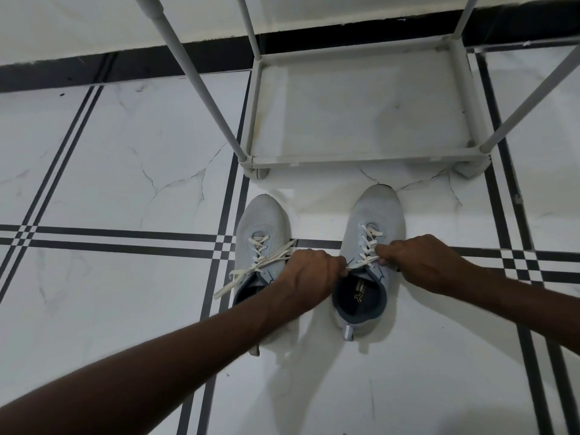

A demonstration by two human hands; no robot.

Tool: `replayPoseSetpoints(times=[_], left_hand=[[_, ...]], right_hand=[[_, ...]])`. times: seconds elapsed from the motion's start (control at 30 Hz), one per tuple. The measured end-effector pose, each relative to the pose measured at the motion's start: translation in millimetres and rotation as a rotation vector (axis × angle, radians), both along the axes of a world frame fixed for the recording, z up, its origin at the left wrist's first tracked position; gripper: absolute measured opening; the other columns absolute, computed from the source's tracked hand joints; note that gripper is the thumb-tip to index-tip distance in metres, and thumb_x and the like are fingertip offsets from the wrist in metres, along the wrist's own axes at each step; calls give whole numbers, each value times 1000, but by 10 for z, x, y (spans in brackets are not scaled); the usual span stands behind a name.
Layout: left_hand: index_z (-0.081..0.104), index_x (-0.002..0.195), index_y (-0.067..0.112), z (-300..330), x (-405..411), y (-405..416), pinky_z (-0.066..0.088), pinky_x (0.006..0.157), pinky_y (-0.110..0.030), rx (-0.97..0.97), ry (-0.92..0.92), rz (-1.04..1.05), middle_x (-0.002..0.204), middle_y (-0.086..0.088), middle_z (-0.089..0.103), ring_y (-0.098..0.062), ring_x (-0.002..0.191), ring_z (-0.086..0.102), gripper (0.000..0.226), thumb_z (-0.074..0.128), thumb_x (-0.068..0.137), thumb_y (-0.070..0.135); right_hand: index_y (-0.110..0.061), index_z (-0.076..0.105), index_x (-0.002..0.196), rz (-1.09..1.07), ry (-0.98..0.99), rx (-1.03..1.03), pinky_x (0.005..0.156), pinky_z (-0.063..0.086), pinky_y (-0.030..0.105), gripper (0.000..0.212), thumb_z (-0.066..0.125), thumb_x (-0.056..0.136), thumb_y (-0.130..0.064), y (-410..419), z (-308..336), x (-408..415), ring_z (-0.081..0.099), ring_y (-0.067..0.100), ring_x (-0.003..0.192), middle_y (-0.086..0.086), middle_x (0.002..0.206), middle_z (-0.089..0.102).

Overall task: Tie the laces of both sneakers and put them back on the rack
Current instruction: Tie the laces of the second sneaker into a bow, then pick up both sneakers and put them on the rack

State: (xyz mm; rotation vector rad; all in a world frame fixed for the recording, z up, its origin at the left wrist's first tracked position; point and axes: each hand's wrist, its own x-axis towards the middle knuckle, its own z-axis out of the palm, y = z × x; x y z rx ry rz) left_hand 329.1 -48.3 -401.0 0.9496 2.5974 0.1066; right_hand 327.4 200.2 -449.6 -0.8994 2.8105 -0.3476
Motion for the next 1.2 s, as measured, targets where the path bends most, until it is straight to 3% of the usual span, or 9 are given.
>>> replayPoseSetpoints(times=[0.07, 0.17, 0.27, 0.37, 0.5, 0.7, 0.87, 1.03, 1.2], left_hand=[[62, 105, 15, 66, -119, -112, 42, 68, -32, 58, -23, 39, 98, -11, 71, -33, 90, 66, 36, 40, 102, 43], [55, 128, 16, 201, -392, -473, 47, 92, -40, 123, 7, 269, 125, -9, 63, -27, 115, 58, 56, 46, 94, 60], [41, 143, 9, 226, -621, -971, 45, 102, -49, -39, -1, 508, 142, -17, 51, -36, 128, 49, 87, 56, 83, 70], [57, 126, 15, 110, -630, -1492, 54, 92, -47, -241, -362, 651, 124, -14, 64, -30, 112, 62, 108, 61, 52, 93], [66, 109, 23, -107, -174, -1691, 54, 94, -40, -230, -693, 740, 108, 1, 72, -16, 101, 67, 90, 74, 45, 85], [52, 131, 18, -243, 319, -1332, 49, 80, -27, 64, -450, 921, 119, -6, 67, -23, 101, 61, 69, 83, 71, 26], [56, 126, 15, -242, 447, -1163, 39, 56, -7, 191, -362, 922, 99, 2, 64, -15, 82, 57, 54, 74, 75, 15], [63, 116, 18, -179, 444, -1016, 55, 71, -33, 281, -377, 911, 97, 0, 70, -20, 84, 66, 57, 67, 61, 27], [66, 108, 16, 57, 266, -984, 54, 66, -23, 272, -351, 810, 94, 1, 69, -17, 81, 65, 46, 69, 63, 24]], right_hand=[[-30, 47, 95, -127, -45, -55, 55, 37, 30, 30, 31, 95, -56, -26, 50, 123, 60, 23, 65, -1, 81, 63], [-14, 51, 121, -521, -91, -198, 79, 50, 43, 68, 51, 83, -70, -106, 73, 368, 58, 27, 95, 5, 109, 61], [-16, 53, 121, -942, -548, -442, 81, 52, 40, 89, 65, 61, -81, -257, 78, 522, 62, 19, 100, 0, 109, 63], [-24, 58, 116, -1000, -744, -555, 82, 55, 38, 65, 74, 68, -65, -415, 60, 551, 66, 16, 93, -7, 95, 69], [-21, 60, 118, -886, -761, -532, 84, 55, 35, 56, 77, 74, -51, -440, 104, 446, 67, 11, 93, -6, 103, 70], [-26, 63, 118, -846, -812, -520, 79, 55, 30, 69, 82, 61, -62, -513, 31, 502, 69, 9, 89, -6, 100, 73], [-24, 69, 108, -838, -718, -362, 80, 53, 35, 41, 80, 72, -39, -654, -6, 507, 67, 19, 92, -1, 98, 73], [-13, 63, 95, -869, -631, -280, 72, 49, 34, 27, 70, 74, -28, -793, 32, 472, 65, 30, 88, 6, 90, 69], [-11, 55, 81, -889, -562, -274, 54, 34, 30, 18, 66, 81, -25, -778, 314, 412, 58, 28, 75, 4, 77, 60]])
